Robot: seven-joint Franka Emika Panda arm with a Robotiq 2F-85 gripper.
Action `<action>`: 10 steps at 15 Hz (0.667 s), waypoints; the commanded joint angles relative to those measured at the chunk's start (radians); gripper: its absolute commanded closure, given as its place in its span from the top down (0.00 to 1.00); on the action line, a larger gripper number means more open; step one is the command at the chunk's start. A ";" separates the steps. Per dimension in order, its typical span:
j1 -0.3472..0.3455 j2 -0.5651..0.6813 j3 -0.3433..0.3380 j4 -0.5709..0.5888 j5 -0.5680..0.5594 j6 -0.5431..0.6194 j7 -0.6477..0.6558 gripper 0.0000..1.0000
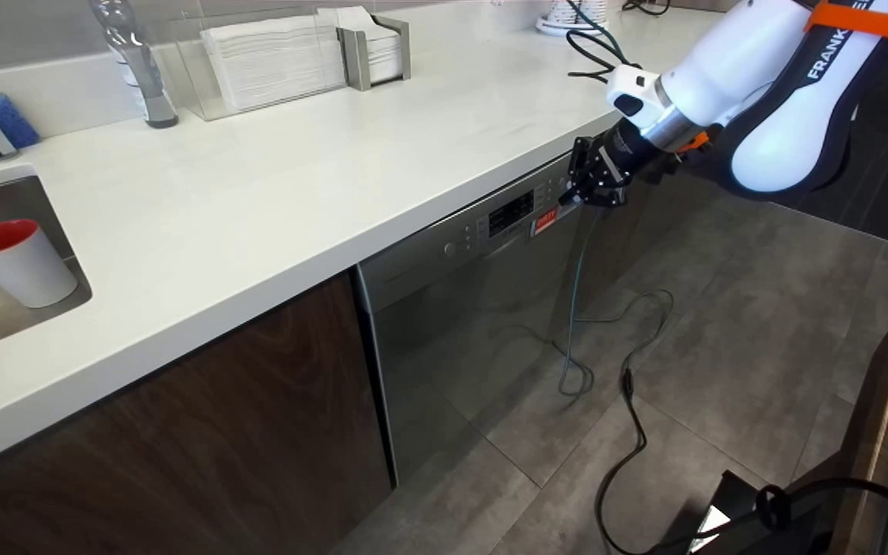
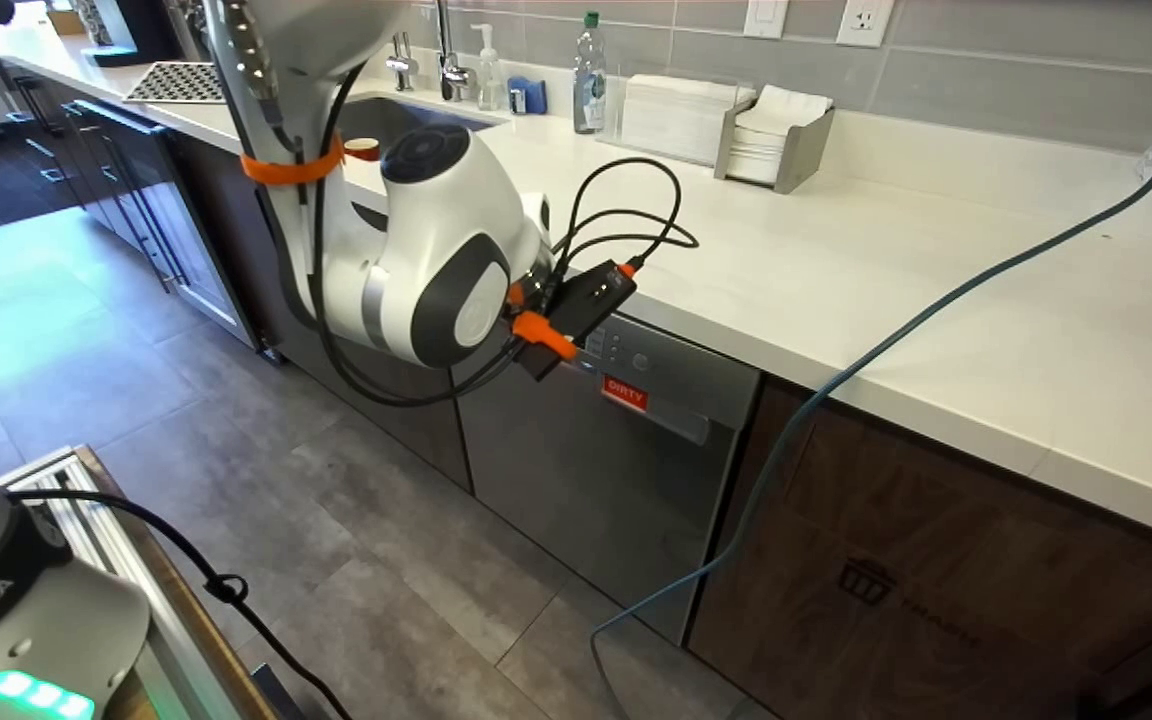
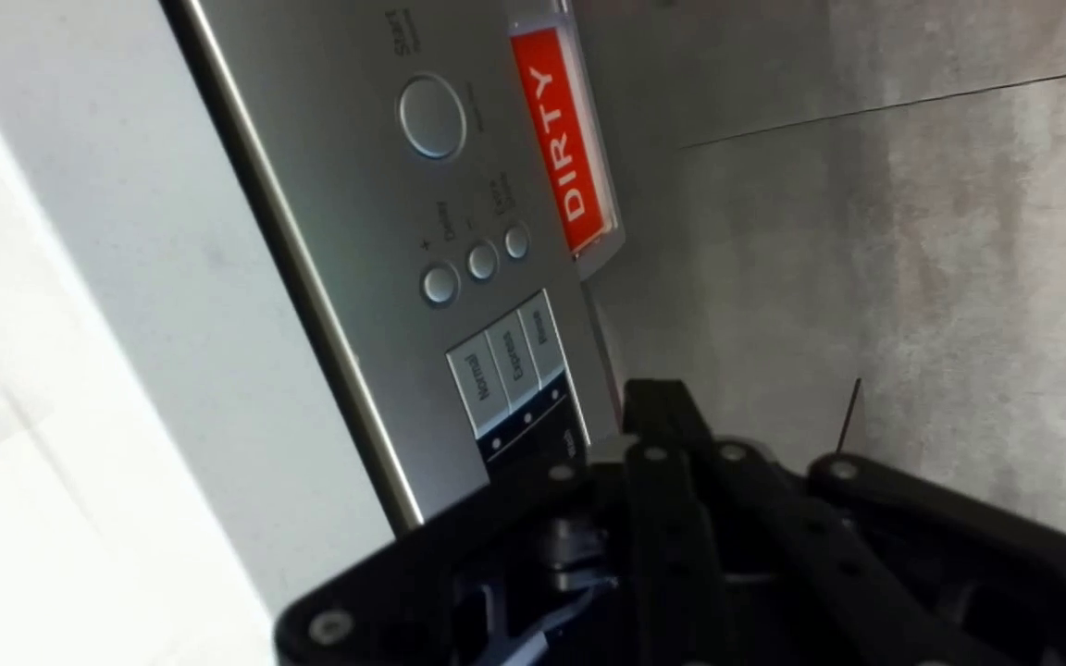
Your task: Press the button on the oven
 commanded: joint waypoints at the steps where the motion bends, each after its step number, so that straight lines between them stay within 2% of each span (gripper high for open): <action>1: 0.005 0.032 -0.024 0.021 -0.048 0.055 0.044 0.00; 10: 0.014 0.074 -0.032 0.051 -0.065 0.102 0.084 0.00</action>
